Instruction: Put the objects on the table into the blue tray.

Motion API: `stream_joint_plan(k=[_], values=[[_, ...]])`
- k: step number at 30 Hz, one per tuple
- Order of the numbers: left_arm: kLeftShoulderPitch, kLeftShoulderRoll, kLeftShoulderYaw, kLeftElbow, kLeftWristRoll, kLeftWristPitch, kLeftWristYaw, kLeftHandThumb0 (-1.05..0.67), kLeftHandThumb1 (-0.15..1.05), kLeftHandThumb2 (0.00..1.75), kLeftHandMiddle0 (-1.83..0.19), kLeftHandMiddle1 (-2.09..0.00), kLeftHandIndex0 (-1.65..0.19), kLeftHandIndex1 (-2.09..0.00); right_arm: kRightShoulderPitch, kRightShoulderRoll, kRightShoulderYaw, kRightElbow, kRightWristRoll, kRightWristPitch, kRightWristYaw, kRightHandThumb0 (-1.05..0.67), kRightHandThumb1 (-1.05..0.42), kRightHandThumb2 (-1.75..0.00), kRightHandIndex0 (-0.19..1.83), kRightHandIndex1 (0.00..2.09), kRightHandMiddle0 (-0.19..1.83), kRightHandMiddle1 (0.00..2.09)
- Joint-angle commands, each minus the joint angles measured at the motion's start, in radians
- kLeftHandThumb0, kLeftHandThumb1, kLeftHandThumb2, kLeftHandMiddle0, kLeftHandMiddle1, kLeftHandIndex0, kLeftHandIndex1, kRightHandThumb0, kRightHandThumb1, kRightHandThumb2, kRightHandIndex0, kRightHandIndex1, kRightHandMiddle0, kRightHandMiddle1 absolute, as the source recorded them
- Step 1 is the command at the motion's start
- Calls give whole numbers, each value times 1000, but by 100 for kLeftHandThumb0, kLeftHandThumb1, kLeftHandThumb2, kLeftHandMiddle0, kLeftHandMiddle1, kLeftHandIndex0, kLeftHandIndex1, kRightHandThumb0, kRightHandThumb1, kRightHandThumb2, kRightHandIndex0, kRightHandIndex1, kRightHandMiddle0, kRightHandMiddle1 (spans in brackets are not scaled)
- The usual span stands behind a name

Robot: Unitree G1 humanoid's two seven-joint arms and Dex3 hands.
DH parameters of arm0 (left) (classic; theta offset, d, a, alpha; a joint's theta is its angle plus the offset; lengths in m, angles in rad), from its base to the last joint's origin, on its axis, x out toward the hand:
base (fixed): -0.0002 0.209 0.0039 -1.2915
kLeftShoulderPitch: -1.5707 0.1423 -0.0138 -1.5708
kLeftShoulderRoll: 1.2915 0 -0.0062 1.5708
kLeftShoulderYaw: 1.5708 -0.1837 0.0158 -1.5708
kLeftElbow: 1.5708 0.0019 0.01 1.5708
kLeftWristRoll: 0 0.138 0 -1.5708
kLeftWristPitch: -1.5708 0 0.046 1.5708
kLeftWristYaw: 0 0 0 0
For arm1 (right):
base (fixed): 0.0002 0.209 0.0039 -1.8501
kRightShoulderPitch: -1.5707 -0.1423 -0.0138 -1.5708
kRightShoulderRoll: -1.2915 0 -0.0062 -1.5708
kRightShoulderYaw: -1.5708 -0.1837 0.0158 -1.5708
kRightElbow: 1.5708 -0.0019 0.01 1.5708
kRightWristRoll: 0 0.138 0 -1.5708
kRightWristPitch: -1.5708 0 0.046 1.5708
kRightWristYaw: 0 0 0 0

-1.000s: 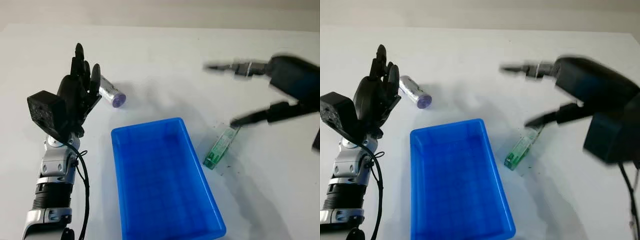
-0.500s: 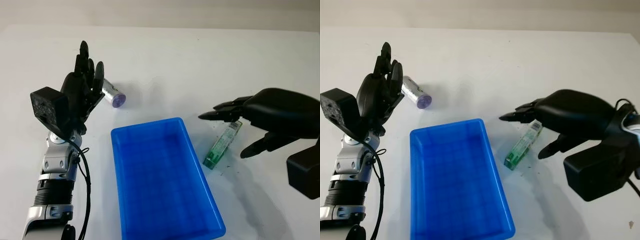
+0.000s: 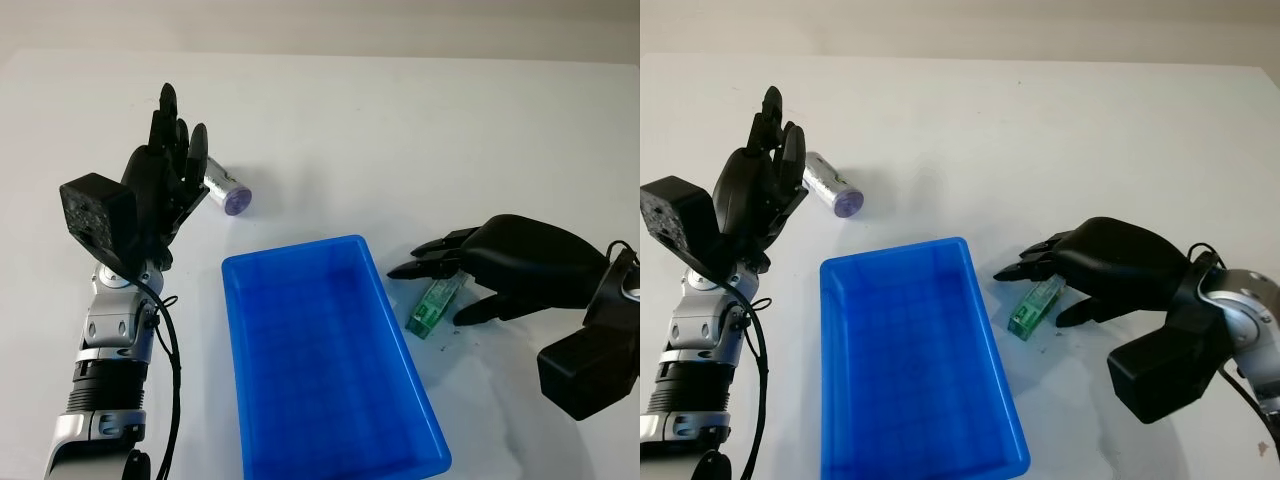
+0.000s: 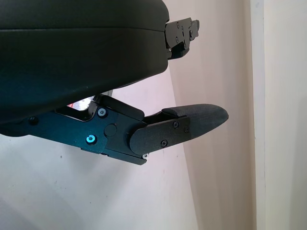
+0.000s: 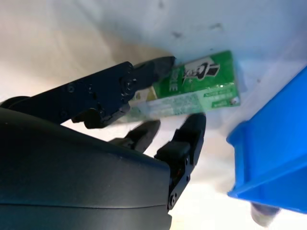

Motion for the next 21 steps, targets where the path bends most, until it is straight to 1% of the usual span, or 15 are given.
stream_joint_plan(k=[1,2,3,5,6,7,9,10,11,14,16,21], values=[[7,12,3,-11,2,0,-2,-61,105,65,19,0,19,0,-15,12,4,37,-56,-45,-79,-42,-94,-6,43,173,34,173],[6,12,2,-10,2,0,-2,-61,105,65,19,0,19,0,-23,16,6,55,-82,-65,-121,-45,-95,-6,47,191,36,191],[6,11,2,-9,2,1,-2,-61,105,65,19,0,19,0,-29,17,8,70,-101,-79,-151,-46,-98,-6,57,200,42,200],[4,11,1,-6,2,-1,-3,-61,105,65,19,0,19,0,-46,12,16,93,-145,-99,-201,-49,-101,-7,69,207,50,207],[3,11,2,-5,1,-1,-4,-61,105,65,19,0,19,0,-58,9,21,107,-165,-109,-225,-50,-103,-7,72,208,51,208],[3,11,3,-5,-1,-1,-5,-61,105,65,19,0,19,0,-68,7,26,118,-180,-116,-244,-51,-104,-11,72,209,45,206],[2,11,5,-3,-4,-4,-8,-61,105,65,19,0,19,0,-87,14,28,140,-177,-122,-269,-50,-105,-12,72,209,42,205],[2,12,4,-3,-2,-2,-7,-61,105,65,19,0,19,0,-96,20,27,151,-171,-124,-284,-49,-105,-12,73,209,44,207],[2,13,4,-4,1,-1,-6,-61,105,65,19,0,19,0,-103,25,25,160,-169,-123,-299,-47,-105,-12,77,209,51,208],[1,14,1,-4,6,1,-3,-62,105,64,19,0,19,0,-136,37,22,186,-178,-112,-354,-45,-105,-15,84,209,63,209],[1,14,1,-5,7,3,-1,-63,105,64,19,0,19,0,-155,41,24,200,-175,-103,-370,-45,-105,-15,84,209,65,209],[5,11,3,-12,4,7,-2,-62,105,63,19,0,19,0,-242,74,2,228,-167,-26,-445,-45,-104,-8,82,209,66,209]])
